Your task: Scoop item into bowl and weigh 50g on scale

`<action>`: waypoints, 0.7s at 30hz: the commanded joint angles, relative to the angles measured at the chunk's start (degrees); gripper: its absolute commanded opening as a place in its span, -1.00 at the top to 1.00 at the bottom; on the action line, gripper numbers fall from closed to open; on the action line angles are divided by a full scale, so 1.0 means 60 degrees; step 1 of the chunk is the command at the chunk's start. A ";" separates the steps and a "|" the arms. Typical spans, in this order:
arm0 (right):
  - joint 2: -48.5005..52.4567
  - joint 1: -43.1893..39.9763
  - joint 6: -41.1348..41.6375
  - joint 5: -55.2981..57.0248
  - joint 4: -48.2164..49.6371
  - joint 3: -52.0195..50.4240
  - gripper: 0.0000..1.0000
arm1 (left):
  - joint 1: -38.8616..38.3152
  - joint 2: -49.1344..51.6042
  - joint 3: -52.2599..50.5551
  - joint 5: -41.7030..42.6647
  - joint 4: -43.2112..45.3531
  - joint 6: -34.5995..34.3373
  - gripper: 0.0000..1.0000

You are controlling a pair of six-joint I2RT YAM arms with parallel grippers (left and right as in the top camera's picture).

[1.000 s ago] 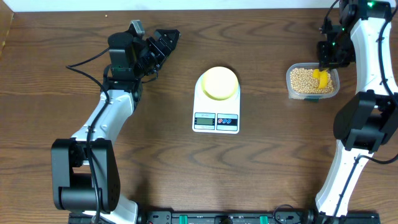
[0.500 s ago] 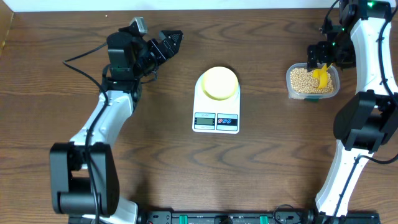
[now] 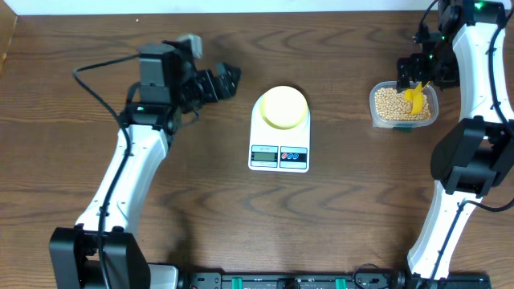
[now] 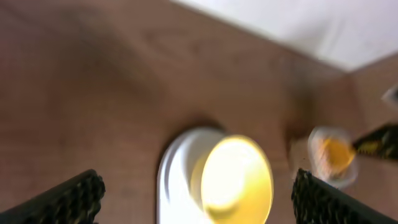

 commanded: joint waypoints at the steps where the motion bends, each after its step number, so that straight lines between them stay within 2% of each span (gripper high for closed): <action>1: 0.0124 -0.0033 0.0029 0.0109 -0.0004 0.0076 -0.98 | -0.0229 -0.0120 0.0164 -0.0157 -0.0517 0.0834 -0.96; 4: 0.0124 -0.0033 0.0029 0.0109 -0.0004 0.0076 -0.98 | -0.0233 -0.0124 0.0164 -0.0106 -0.0637 0.0780 -0.96; 7: 0.0124 -0.0040 0.0029 0.0109 -0.0004 0.0076 -0.98 | -0.0233 -0.0113 0.0164 0.0426 -0.1373 0.0925 -0.96; 14: 0.0124 -0.0033 0.0029 0.0109 -0.0004 0.0076 -0.99 | -0.0750 -0.0091 0.0164 0.0667 -0.3115 0.3643 -0.96; 17: 0.0124 -0.0040 0.0029 0.0109 -0.0004 0.0076 -0.98 | -0.1351 -0.0087 0.0164 -0.0120 -0.3807 0.4637 -0.96; 21: 0.0124 -0.0040 0.0029 0.0109 -0.0004 0.0076 -0.98 | -0.2280 -0.0051 0.0164 -0.1322 -0.4295 0.5133 -0.95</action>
